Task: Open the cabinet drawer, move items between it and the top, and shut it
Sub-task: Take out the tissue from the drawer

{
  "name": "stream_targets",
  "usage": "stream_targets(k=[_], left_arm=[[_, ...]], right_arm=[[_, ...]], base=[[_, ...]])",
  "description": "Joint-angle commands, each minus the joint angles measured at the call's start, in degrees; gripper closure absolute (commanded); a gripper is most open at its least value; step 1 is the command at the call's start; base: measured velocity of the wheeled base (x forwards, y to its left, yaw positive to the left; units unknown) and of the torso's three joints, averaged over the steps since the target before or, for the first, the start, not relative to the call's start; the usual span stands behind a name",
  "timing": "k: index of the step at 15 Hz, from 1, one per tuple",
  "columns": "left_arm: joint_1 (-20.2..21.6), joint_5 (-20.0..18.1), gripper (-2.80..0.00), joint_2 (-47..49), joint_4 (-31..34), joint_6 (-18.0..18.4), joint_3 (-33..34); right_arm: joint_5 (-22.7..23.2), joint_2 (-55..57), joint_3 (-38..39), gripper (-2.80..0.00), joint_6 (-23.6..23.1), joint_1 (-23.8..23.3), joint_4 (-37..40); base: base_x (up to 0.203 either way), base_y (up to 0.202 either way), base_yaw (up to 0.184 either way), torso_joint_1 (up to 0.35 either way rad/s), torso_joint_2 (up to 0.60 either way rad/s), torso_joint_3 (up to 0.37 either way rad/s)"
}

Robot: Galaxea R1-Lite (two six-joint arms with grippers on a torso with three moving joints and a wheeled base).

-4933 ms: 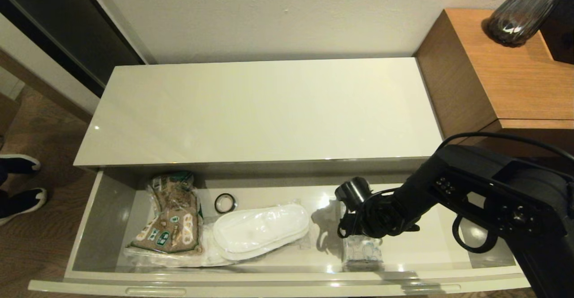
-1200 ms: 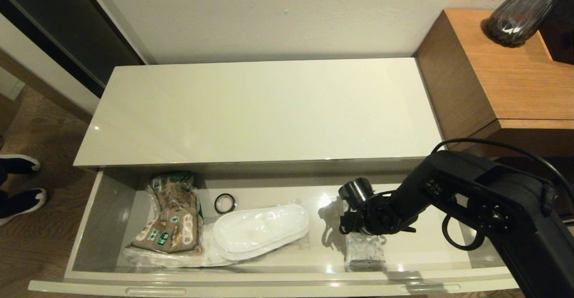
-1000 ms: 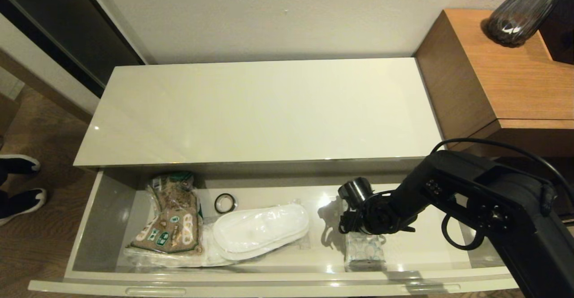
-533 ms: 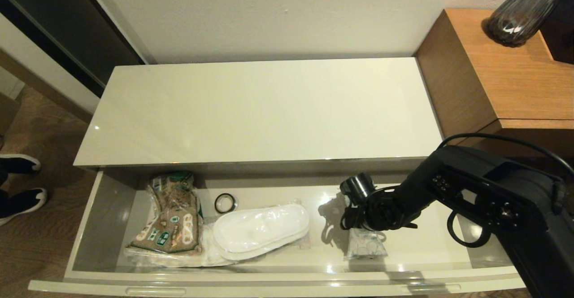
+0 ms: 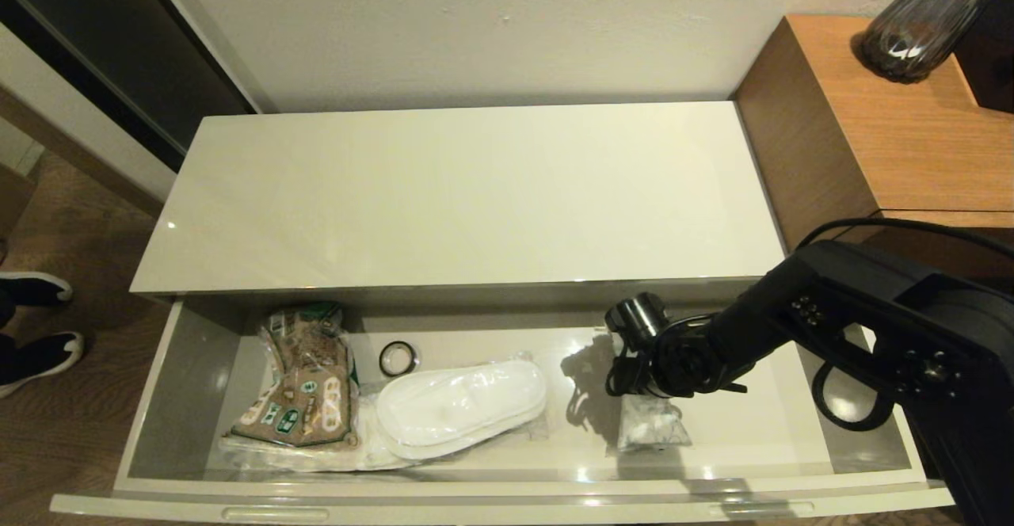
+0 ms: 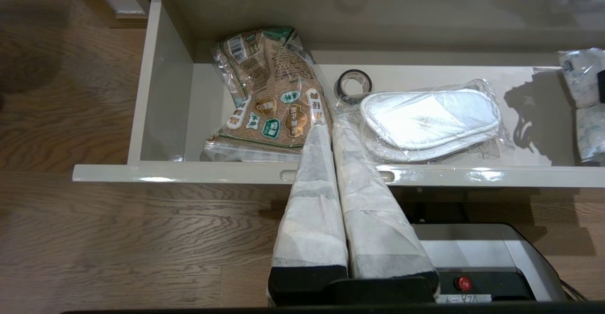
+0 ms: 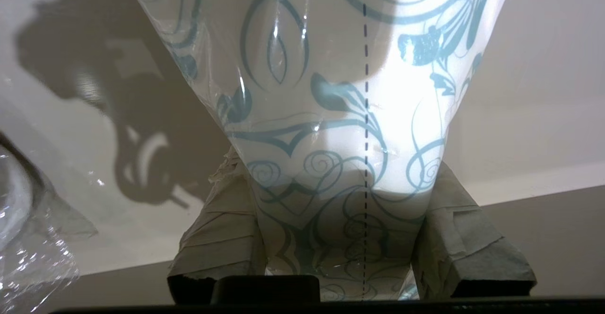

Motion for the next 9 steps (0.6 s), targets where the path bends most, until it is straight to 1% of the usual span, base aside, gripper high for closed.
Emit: stream_targets(k=[1, 4, 9], left_arm=[[0.02, 0.0, 0.0, 0.07, -0.04, -0.08, 0.01], [0.02, 0.0, 0.0, 0.07, -0.04, -0.01, 0.01], [0.02, 0.0, 0.0, 0.07, -0.04, -0.03, 0.01]], right_arm=[[-0.14, -3.04, 0.21, 0.0, 0.15, -0.04, 1.81], [-0.14, -5.83, 0.92, 0.0, 0.16, -0.22, 3.65], [-0.27, -11.73, 1.9, 0.0, 0.82, -0.15, 9.66]], base=[[0.0, 0.0, 0.0, 0.0, 0.0, 0.0], [0.0, 0.0, 0.0, 0.0, 0.0, 0.0], [0.0, 0.0, 0.0, 0.0, 0.0, 0.0]])
